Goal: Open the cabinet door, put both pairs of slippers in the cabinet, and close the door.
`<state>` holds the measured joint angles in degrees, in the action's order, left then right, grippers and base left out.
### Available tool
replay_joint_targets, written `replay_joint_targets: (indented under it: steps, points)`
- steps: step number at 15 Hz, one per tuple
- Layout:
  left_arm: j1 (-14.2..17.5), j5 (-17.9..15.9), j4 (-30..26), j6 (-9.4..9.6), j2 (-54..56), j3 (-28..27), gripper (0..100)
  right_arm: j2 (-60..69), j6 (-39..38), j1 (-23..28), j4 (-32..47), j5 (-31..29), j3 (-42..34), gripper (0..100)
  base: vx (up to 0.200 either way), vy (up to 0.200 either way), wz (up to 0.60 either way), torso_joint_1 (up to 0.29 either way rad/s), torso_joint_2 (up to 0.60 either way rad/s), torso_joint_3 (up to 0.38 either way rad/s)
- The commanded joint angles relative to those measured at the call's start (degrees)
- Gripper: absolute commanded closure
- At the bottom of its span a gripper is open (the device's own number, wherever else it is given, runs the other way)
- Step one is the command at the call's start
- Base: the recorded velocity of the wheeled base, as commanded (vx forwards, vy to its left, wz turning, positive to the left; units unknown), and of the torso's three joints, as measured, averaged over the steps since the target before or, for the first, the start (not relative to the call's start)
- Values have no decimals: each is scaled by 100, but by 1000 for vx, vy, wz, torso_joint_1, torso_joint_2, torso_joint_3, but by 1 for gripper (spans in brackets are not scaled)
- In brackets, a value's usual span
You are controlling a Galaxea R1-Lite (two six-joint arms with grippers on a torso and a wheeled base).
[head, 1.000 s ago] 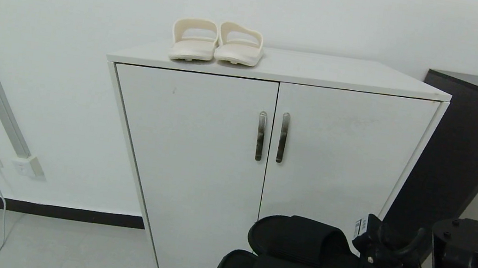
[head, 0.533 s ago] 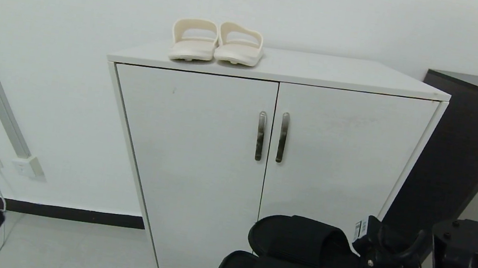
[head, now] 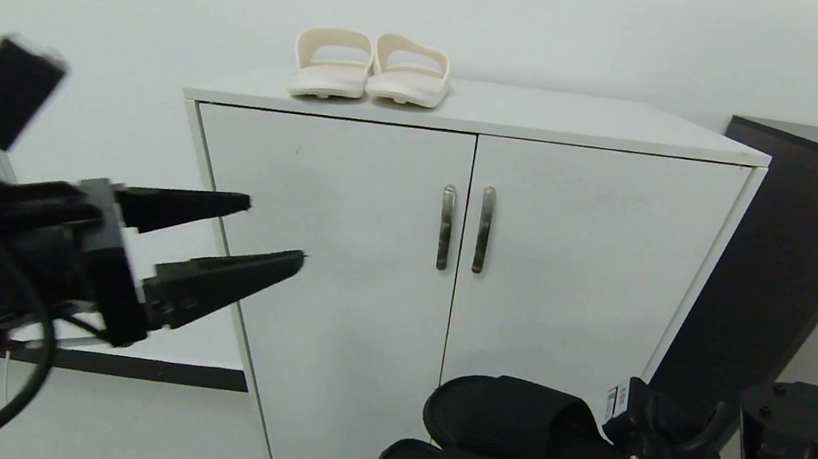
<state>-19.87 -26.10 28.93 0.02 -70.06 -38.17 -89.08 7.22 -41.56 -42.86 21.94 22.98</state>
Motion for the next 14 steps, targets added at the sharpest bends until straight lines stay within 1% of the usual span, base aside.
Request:
replay_joint_targets:
  steps: [1, 3, 4, 5, 6, 7, 8, 9, 10, 12, 13, 14]
  points:
    - [-623, 26, 271, -64, -1115, -516, 0, 13, -1, -1, -64, 12, -48, 100, 0, 0, 0, 0, 0, 0]
    - [-975, -9, 262, -73, -1432, -859, 0, 4, -1, -1, -108, 12, -66, 100, 0, 0, 0, 0, 0, 0]
    - [-1151, -18, 262, -178, -1634, -1105, 0, -4, -1, -1, -108, 3, -66, 100, 0, 0, 0, 0, 0, 0]
    - [-1247, -36, 262, -328, -1757, -1272, 0, -4, -1, -1, -108, -6, -66, 100, 0, 0, 0, 0, 0, 0]
    - [-1335, -79, 262, -521, -1941, -1509, 0, -4, -1, -1, -108, -6, -66, 100, 0, 0, 0, 0, 0, 0]
    - [-1344, -449, 262, -732, -2328, -1940, 0, -4, -1, 7, -117, -15, -66, 100, 0, 0, 0, 0, 0, 0]
    - [-1344, -633, 262, -820, -2495, -2160, 0, -4, -1, 7, -117, -23, -66, 100, 0, 0, 0, 0, 0, 0]
    - [-1344, -756, 254, -1004, -2732, -2423, 0, -4, -1, 7, -117, -23, -74, 100, 0, 0, 0, 0, 0, 0]
    - [-1344, -791, 254, -1092, -2899, -2599, 0, -4, -1, 7, -117, -23, -74, 100, 0, 0, 0, 0, 0, 0]
    - [-1335, -932, 254, -1497, -3172, -2880, 0, -4, -1, 25, -117, -23, -83, 100, 0, 0, 0, 0, 0, 0]
    - [-1335, -1029, 254, -1611, -3260, -2968, 0, -13, -1, 25, -117, -23, -83, 100, 0, 0, 0, 0, 0, 0]
    - [-1335, -1037, 254, -1637, -3339, -3030, 0, -22, -1, 25, -117, -23, -83, 100, 0, 0, 0, 0, 0, 0]
